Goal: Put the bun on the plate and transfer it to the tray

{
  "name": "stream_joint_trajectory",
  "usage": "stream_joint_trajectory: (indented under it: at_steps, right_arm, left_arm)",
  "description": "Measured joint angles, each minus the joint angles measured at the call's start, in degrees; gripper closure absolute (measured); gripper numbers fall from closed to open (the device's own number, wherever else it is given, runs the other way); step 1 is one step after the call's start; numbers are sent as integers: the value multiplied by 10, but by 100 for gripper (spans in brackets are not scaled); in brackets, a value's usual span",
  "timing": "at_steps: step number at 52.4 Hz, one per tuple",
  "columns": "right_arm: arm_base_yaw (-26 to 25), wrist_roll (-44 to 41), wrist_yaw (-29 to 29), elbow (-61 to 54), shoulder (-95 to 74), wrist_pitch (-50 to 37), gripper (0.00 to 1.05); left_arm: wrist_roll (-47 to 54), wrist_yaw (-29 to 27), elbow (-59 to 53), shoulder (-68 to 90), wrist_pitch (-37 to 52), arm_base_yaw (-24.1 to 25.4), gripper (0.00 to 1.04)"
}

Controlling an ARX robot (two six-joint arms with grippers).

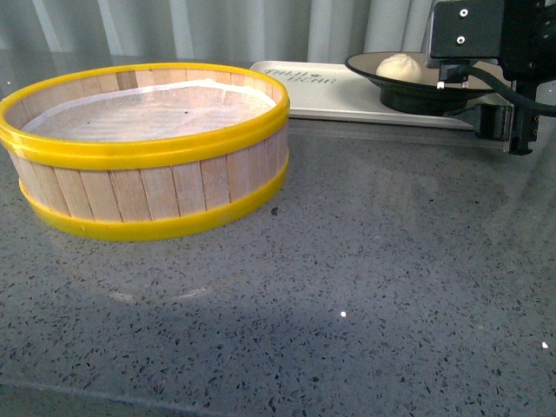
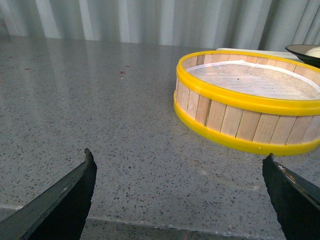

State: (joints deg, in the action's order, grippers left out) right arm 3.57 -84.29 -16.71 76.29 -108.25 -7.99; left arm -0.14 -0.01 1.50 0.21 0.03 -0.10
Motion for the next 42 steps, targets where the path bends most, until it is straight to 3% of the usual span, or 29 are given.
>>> stream_joint_trajectory:
  at_steps: [4,9,16,23,32,35,40,42]
  right_arm:
    - [0,15,-6,-42,43,-39,7]
    - [1,50,9,-77,85,-97,9]
    - [-1,170,82,-140,174,-200,9]
    - [-6,295,101,-164,242,-215,9]
    - [-8,364,110,-168,242,-213,9]
    - [-3,498,183,-202,252,-195,22]
    - [-5,722,193,-312,307,-246,45]
    - [-8,767,192,-351,332,-265,54]
  left_arm:
    - [0,0,0,0,0,0,7]
    - [0,0,0,0,0,0,7]
    - [0,0,0,0,0,0,7]
    - [0,0,0,0,0,0,7]
    - [0,0,0,0,0,0,7]
    - [0,0,0,0,0,0,7]
    - [0,-1,0,0,0,0,7]
    - [0,-1,0,0,0,0,7]
